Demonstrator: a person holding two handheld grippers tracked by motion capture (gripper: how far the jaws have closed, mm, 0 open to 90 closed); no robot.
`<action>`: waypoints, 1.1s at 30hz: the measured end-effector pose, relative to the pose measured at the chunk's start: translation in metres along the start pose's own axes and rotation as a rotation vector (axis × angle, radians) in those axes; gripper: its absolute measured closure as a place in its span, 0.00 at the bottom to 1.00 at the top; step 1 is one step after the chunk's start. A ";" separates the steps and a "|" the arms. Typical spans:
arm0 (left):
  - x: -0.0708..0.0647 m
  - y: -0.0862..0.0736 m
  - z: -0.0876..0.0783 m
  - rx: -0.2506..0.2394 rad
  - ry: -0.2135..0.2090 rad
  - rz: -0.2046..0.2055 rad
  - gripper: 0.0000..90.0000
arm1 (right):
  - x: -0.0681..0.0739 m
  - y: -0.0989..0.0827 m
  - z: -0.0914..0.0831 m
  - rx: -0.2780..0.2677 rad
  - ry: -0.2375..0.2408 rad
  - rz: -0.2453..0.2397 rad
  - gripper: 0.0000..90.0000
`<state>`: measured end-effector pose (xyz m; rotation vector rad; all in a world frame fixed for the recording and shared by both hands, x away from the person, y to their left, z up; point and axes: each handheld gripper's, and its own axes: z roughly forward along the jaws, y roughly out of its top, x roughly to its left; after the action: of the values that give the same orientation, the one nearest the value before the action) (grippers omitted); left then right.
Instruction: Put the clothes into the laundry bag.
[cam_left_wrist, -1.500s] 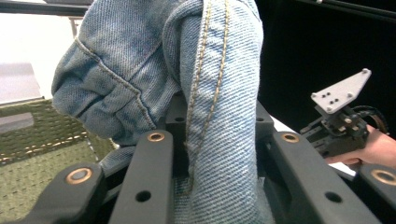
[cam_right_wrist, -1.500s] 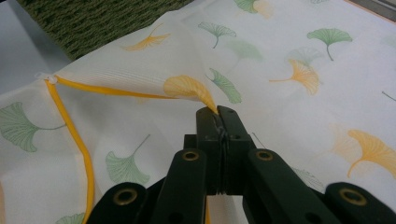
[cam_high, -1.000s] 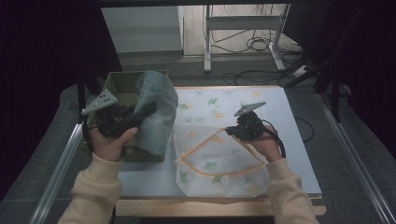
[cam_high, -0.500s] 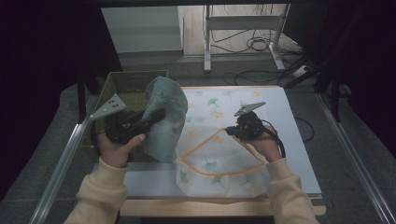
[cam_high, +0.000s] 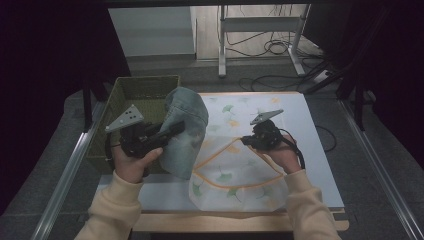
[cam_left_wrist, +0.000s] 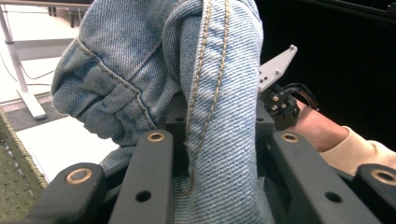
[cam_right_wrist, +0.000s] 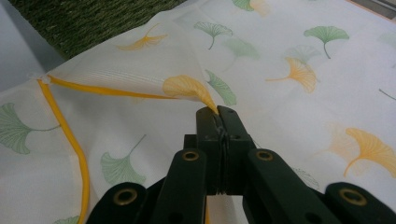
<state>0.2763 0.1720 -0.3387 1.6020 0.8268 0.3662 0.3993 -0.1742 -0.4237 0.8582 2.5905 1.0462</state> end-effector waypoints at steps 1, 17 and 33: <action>-0.001 0.000 0.000 0.001 -0.003 0.000 0.78 | 0.000 0.000 0.000 0.000 -0.001 0.001 0.98; -0.015 -0.010 0.013 0.031 -0.067 0.011 0.78 | -0.002 -0.001 0.001 -0.003 -0.004 0.010 0.98; -0.042 -0.031 0.027 0.074 -0.164 0.024 0.78 | -0.002 -0.001 0.001 -0.009 -0.007 0.014 0.98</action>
<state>0.2558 0.1239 -0.3655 1.6874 0.7033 0.2196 0.4007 -0.1756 -0.4248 0.8775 2.5752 1.0562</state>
